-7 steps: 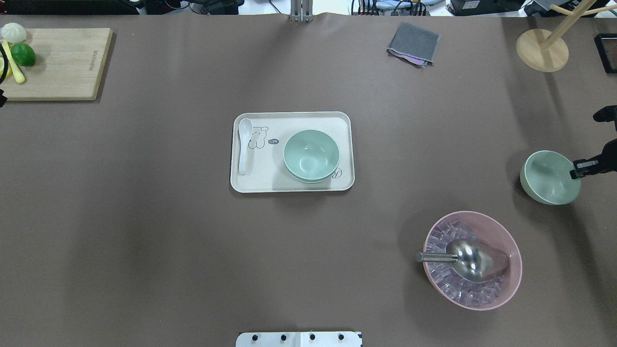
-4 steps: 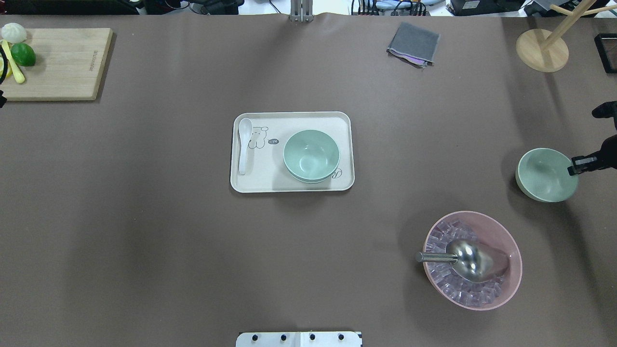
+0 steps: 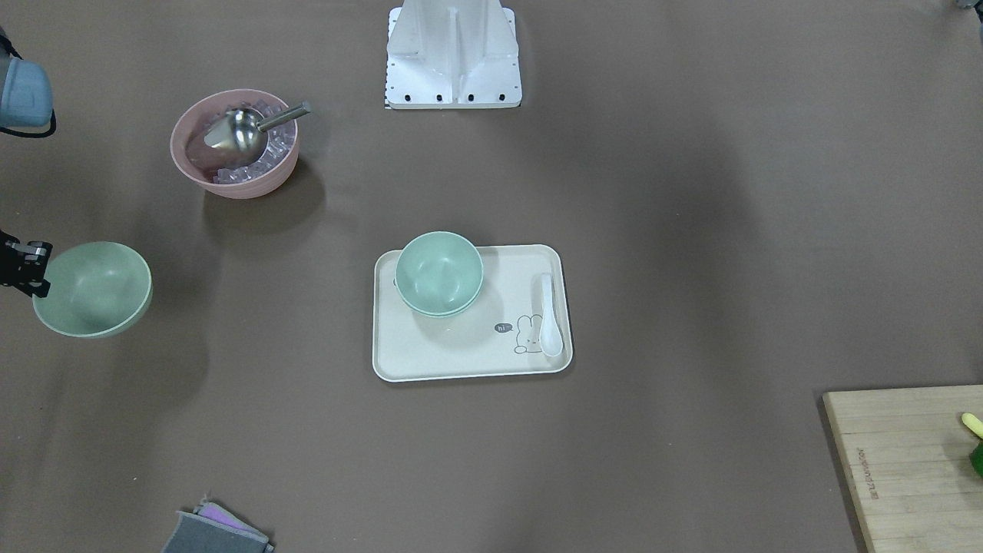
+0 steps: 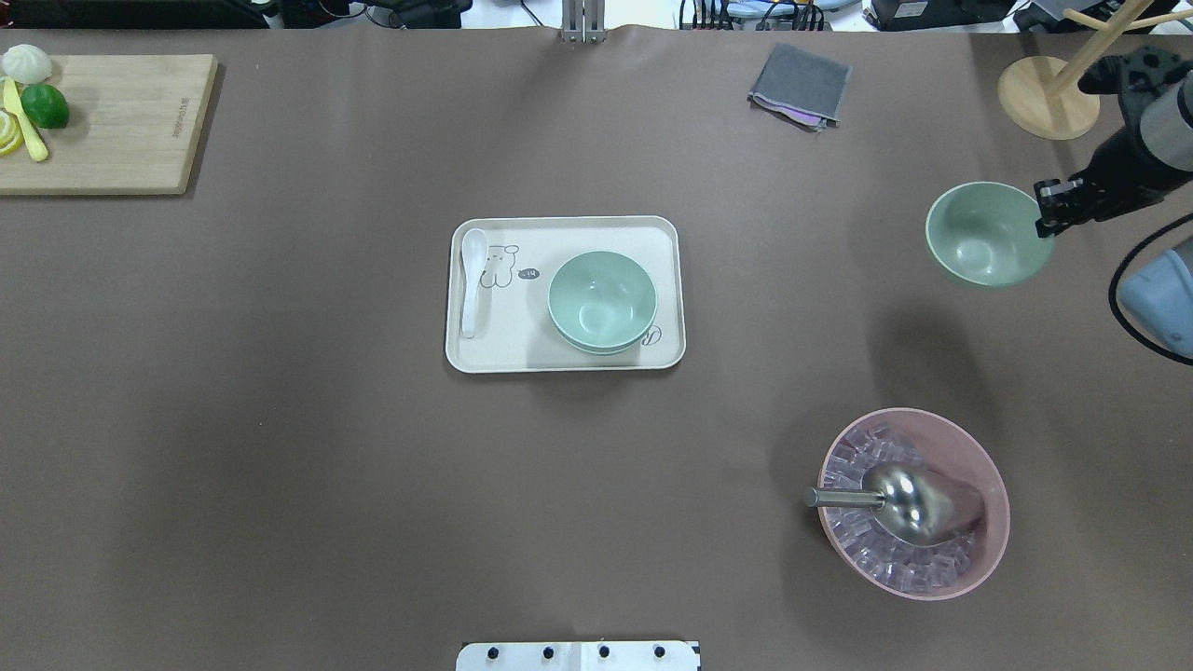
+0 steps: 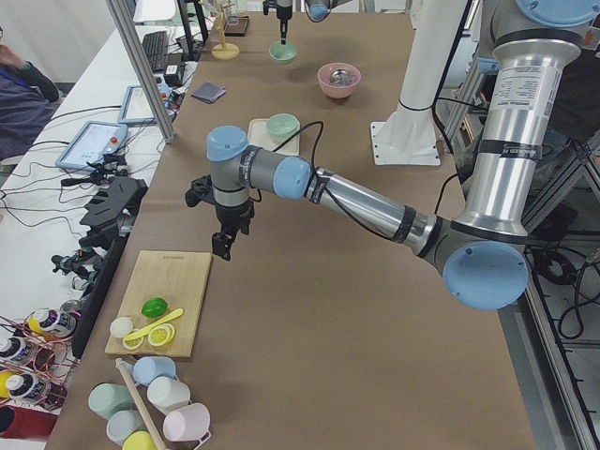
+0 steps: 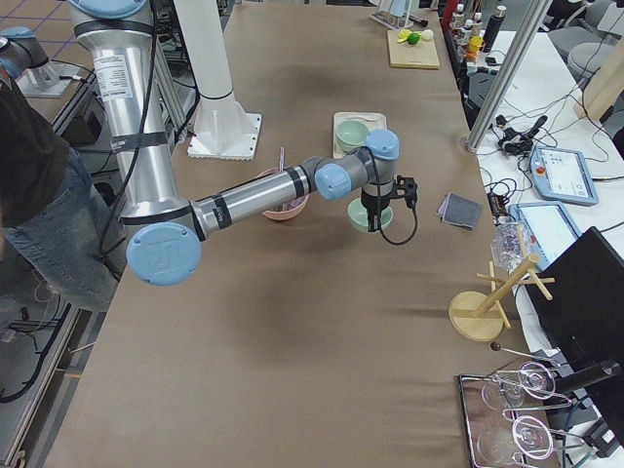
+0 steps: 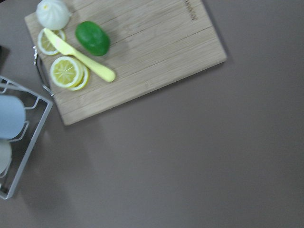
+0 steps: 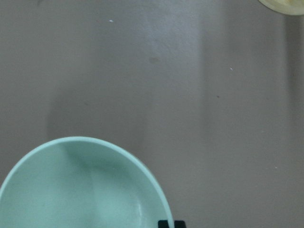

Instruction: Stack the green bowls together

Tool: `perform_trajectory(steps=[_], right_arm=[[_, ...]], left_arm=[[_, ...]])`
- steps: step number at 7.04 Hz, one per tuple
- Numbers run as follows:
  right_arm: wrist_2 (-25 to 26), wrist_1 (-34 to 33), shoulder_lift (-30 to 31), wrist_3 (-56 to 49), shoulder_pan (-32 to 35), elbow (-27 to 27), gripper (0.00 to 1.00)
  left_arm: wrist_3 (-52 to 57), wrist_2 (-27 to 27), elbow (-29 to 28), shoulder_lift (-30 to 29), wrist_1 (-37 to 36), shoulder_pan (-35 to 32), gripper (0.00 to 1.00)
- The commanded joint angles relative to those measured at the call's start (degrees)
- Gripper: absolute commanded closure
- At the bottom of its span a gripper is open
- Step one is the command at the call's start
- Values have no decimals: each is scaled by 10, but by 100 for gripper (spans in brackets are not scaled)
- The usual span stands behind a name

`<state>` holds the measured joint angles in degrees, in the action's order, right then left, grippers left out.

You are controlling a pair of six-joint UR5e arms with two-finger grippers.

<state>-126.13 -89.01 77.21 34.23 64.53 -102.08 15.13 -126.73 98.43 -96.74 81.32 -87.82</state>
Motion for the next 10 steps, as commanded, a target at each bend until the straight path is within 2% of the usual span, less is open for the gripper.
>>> perform_trajectory(steps=[1, 4, 6, 9, 10], right_arm=[[0, -117, -111, 95, -43, -34, 100], [10, -118, -206, 278, -134, -27, 100], [61, -116, -248, 383, -205, -15, 100], [105, -110, -288, 421, -261, 47, 100], [105, -81, -290, 426, -263, 63, 100]], left_arm=[[106, -2, -75, 15, 2, -80, 2], [100, -2, -71, 50, 2, -90, 2], [99, -2, -69, 59, 1, -93, 2], [100, -3, -69, 60, 2, -99, 2], [99, -2, -70, 60, 2, -99, 2]])
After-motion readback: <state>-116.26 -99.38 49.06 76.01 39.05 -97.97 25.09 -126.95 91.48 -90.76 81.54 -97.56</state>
